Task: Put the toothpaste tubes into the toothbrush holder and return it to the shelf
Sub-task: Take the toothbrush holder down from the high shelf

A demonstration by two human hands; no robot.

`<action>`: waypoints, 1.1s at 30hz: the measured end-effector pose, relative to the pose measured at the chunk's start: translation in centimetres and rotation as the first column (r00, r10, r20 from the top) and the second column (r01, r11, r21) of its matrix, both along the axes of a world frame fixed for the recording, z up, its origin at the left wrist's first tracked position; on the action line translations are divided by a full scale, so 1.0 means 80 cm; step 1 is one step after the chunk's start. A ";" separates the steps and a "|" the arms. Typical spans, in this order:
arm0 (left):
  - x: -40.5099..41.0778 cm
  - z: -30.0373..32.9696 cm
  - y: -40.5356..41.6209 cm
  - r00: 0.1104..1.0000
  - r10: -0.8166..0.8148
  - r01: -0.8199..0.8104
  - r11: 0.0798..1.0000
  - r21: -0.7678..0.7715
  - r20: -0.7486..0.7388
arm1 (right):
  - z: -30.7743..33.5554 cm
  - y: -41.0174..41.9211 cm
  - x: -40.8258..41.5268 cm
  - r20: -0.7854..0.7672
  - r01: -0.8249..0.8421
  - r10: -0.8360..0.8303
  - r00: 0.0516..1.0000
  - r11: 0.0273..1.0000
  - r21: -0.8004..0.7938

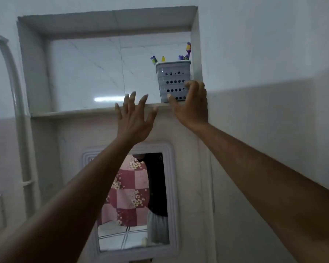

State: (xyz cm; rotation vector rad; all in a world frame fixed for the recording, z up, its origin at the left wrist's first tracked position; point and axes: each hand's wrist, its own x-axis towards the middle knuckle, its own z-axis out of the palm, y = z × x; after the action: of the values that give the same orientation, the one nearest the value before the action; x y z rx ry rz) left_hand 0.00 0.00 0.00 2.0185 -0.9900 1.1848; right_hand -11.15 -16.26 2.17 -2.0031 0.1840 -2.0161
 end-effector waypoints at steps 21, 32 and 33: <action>-0.006 -0.001 0.000 0.988 -0.072 0.066 0.996 -0.052 -0.136 | 0.012 0.040 -0.019 0.218 -0.211 0.178 0.960 0.968 0.139; -0.051 -0.137 0.072 0.877 -0.403 0.381 0.915 -0.131 -0.263 | -0.156 0.099 -0.085 0.223 -0.355 0.308 0.925 0.908 0.220; -0.049 -0.167 0.078 0.856 -0.418 0.403 0.908 -0.114 -0.306 | -0.191 0.105 -0.087 0.185 -0.327 0.284 0.941 0.904 0.276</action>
State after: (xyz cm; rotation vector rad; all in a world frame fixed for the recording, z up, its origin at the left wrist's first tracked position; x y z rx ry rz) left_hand -3.92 6.23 -13.33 1.7679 -1.1365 0.6160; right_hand -18.12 -7.83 -13.10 -1.5835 0.1290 -1.7955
